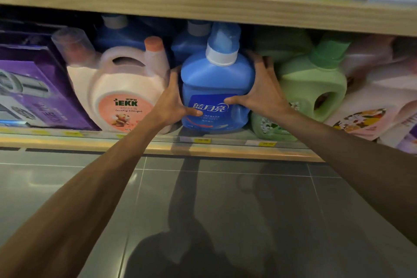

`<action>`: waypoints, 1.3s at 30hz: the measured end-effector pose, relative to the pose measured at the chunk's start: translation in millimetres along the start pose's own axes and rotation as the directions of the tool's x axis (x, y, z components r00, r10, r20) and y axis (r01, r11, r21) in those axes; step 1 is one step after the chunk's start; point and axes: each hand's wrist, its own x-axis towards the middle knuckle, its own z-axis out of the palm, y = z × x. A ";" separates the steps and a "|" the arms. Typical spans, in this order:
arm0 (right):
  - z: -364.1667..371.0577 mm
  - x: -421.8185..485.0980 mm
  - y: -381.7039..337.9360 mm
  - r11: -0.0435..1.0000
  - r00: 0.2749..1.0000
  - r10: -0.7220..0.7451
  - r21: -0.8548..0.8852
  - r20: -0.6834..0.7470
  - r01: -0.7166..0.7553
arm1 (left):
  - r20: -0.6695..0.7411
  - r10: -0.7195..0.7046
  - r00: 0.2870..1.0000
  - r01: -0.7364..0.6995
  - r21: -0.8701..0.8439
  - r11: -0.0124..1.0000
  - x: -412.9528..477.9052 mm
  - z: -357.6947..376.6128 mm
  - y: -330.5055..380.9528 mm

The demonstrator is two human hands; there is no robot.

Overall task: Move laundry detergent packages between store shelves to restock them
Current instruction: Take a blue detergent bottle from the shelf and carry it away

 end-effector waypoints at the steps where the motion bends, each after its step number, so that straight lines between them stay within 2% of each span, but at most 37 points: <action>1: 0.5 -1.1 1.1 1.000 1.000 0.009 -0.011 0.014 -0.009 | 0.001 0.009 1.000 -0.009 0.025 1.000 -0.1 1.1 0.1; 5: 4.9 -3.8 0.9 0.998 0.997 0.056 -0.040 0.045 -0.054 | 0.012 0.001 1.000 -0.001 0.055 0.998 -0.2 6.2 -8.6; 9: 8.3 -6.1 0.5 0.996 0.994 0.053 -0.074 0.094 -0.046 | 0.026 0.005 1.000 -0.006 0.014 1.000 -7.0 11.4 -25.4; 16: 16.0 -7.0 10.4 0.994 0.992 0.083 -0.076 0.093 -0.076 | 0.078 0.006 0.997 -0.005 -0.006 1.000 -8.2 10.5 -35.7; 19: 15.4 -0.3 6.3 0.988 0.984 0.140 -0.084 0.109 -0.131 | 0.116 0.003 0.993 -0.002 -0.006 1.000 -5.1 6.8 -35.6; 26: 20.2 -9.7 -6.5 0.972 0.977 0.187 -0.166 0.104 -0.168 | 0.177 -0.021 0.984 0.048 -0.152 0.987 -9.3 3.8 -43.0; 31: 22.3 -10.3 -16.5 0.943 0.969 0.220 -0.280 0.111 -0.182 | 0.196 -0.071 0.978 0.096 -0.121 0.988 -14.7 2.3 -38.2; 33: 20.0 -15.0 -22.9 0.921 0.969 0.228 -0.346 0.101 -0.180 | 0.221 -0.099 0.970 0.119 -0.080 0.990 -17.9 -1.1 -29.0; 35: 14.8 -20.7 -27.9 0.883 0.969 0.227 -0.440 0.099 -0.162 | 0.253 -0.142 0.957 0.137 0.038 0.990 -21.5 -5.3 -16.2; 37: 6.5 -27.8 -31.3 0.846 0.965 0.226 -0.517 0.131 -0.128 | 0.268 -0.164 0.949 0.090 0.269 0.959 -26.5 -7.8 -2.2; 39: -3.4 -37.1 -34.9 0.797 0.956 0.244 -0.595 0.161 -0.103 | 0.279 -0.166 0.946 0.006 0.495 0.869 -33.5 -10.3 13.8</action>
